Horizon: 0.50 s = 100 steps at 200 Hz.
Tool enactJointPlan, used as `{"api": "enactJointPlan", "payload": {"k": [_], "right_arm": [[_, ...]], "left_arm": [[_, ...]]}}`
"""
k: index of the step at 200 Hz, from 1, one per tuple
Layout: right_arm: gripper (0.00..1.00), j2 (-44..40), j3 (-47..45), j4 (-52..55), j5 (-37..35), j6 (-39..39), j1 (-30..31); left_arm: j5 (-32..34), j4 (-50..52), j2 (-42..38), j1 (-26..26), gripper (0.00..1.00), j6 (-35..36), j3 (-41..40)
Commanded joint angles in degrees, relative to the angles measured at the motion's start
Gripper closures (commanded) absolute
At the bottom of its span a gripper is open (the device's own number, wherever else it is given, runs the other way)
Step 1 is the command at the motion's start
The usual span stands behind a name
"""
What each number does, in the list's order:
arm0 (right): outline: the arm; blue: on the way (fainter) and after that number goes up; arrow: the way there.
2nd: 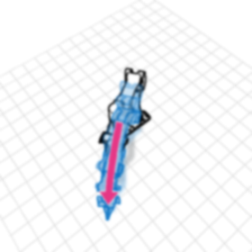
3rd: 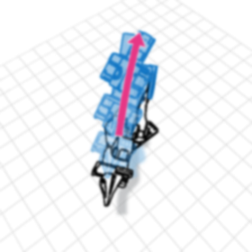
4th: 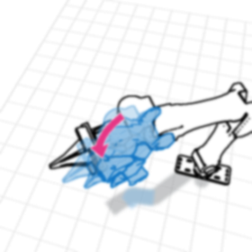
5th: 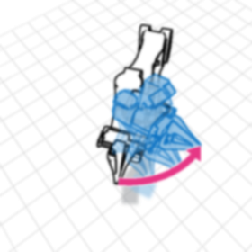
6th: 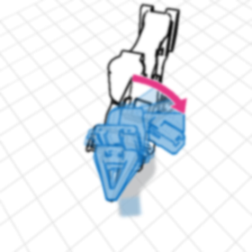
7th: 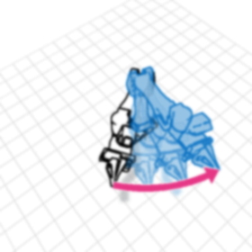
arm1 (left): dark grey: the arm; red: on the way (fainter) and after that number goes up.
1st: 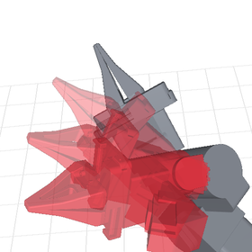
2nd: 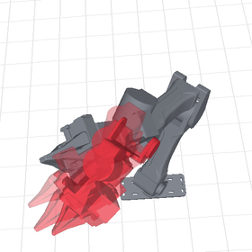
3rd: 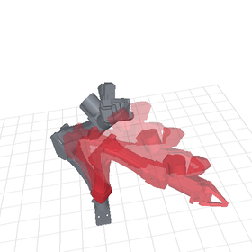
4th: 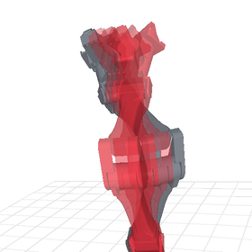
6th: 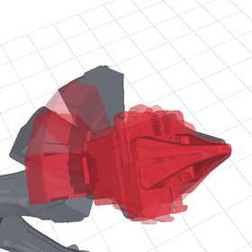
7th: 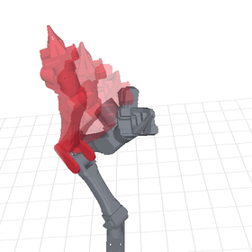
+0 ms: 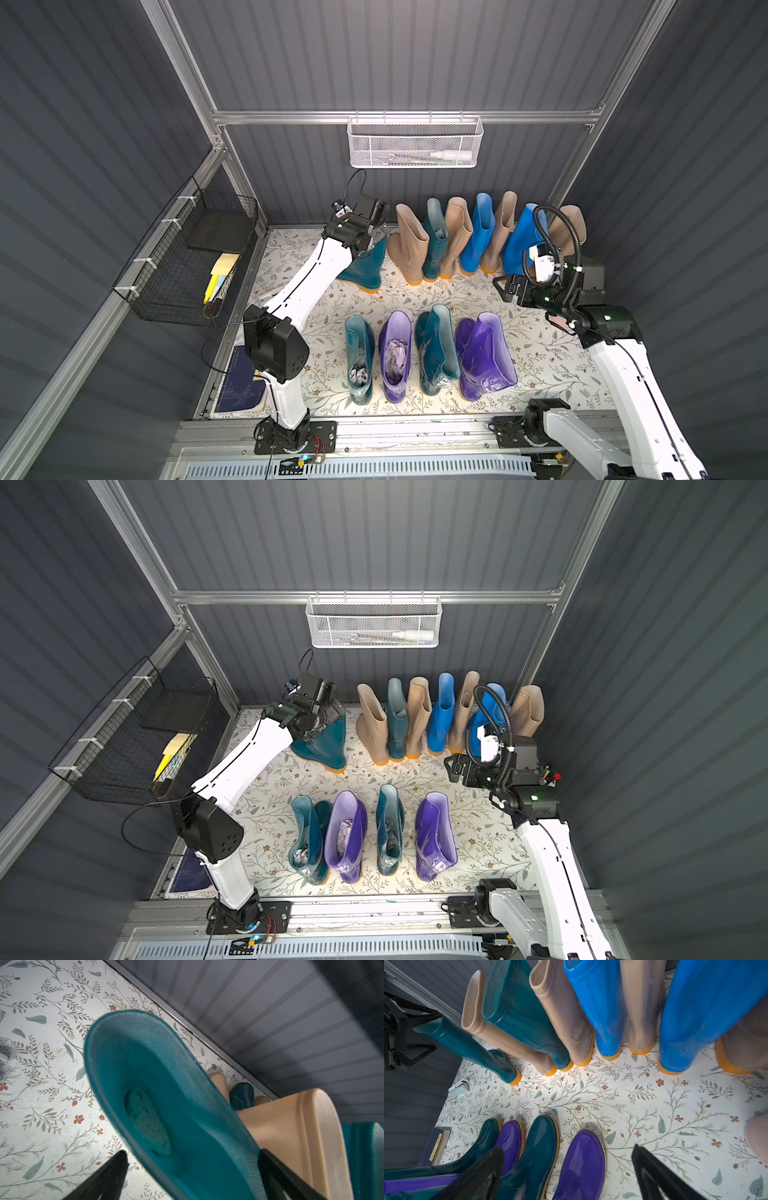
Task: Match and arrange rain boots in pairs
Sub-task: Move the rain boot to the corner of the board.
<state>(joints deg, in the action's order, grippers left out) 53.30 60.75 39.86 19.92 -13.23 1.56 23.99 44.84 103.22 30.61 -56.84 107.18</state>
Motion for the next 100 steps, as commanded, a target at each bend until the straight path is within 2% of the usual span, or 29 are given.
{"api": "enactJointPlan", "payload": {"k": [1,41,100], "right_arm": [[0.01,0.1,-0.3,-1.1,0.5,0.1,0.3],[0.01,-0.1,-0.2,-0.9,0.7,0.1,0.3],[0.01,-0.8,-0.8,-0.7,-0.3,0.4,0.2]], "left_arm": [[0.6,-1.6,-4.9,-0.1,0.00,-1.3,-2.0],[0.3,-1.1,-4.2,0.0,0.00,-1.4,-1.6],[-0.7,0.5,1.2,-0.1,0.00,-0.8,1.8]]}}
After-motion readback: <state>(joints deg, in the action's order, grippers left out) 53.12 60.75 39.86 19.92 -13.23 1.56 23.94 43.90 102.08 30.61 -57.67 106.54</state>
